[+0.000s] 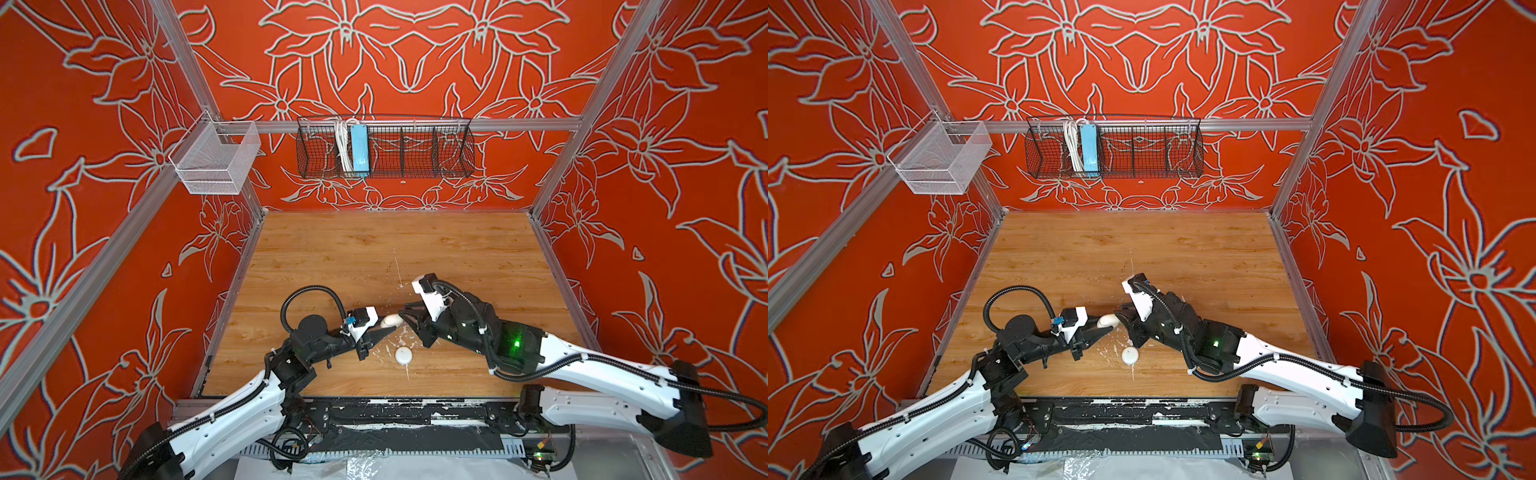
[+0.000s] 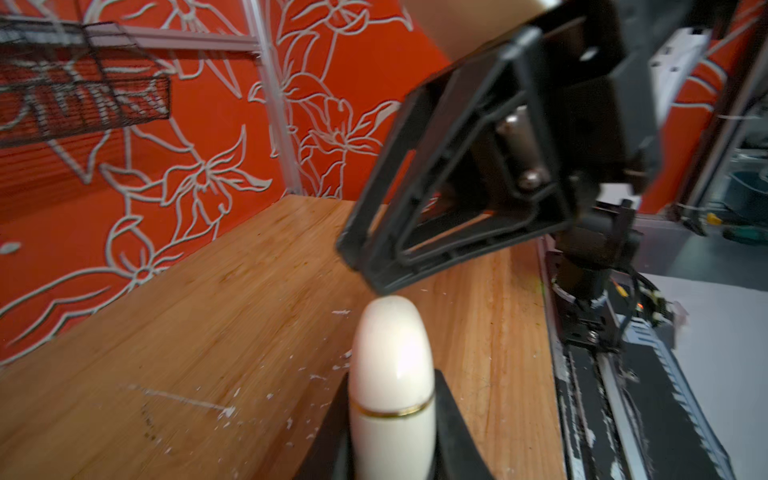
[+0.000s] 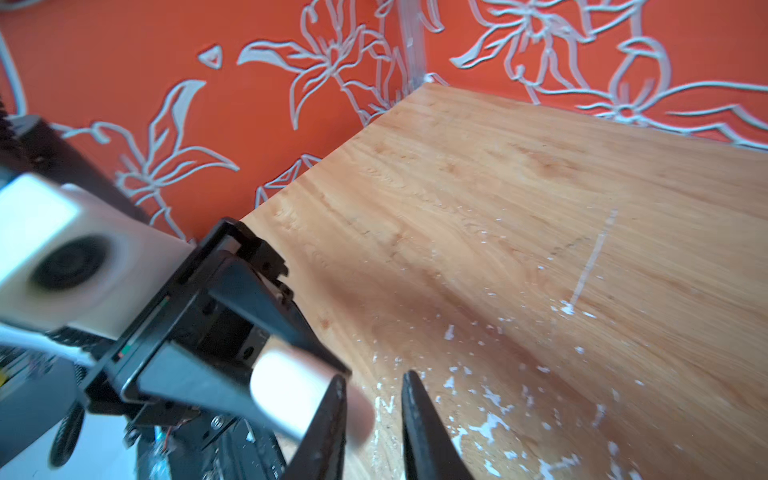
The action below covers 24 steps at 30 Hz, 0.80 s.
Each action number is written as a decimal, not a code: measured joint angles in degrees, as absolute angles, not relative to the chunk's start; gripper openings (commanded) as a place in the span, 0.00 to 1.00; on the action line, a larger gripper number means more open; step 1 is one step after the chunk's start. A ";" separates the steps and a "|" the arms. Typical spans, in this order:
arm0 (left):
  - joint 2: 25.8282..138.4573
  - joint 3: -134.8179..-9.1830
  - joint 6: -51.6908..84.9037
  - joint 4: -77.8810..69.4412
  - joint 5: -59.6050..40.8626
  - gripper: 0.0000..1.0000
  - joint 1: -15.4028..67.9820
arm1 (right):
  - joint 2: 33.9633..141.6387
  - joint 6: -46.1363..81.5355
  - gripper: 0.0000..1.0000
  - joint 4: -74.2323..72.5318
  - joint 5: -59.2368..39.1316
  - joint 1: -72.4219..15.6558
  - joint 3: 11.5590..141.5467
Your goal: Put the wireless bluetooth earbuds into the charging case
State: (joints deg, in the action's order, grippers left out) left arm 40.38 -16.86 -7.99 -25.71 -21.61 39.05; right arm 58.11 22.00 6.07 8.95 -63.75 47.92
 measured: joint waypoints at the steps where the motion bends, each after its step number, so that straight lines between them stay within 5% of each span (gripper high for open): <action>1: 40.62 -16.95 -7.11 -25.85 -19.44 0.00 39.05 | 57.45 23.03 0.26 6.94 10.59 -63.81 47.90; 14: 60.47 -29.85 7.40 -18.70 -2.94 0.00 37.10 | 45.89 37.08 0.40 15.68 27.59 -61.98 44.27; 24: 73.25 -32.67 24.97 -11.62 -8.82 0.00 13.50 | 48.82 32.97 0.43 19.03 31.14 -46.44 44.21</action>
State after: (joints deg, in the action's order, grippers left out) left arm 73.25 -32.67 24.97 -11.62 -8.82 13.50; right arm 48.82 32.97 19.03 31.14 -46.44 44.21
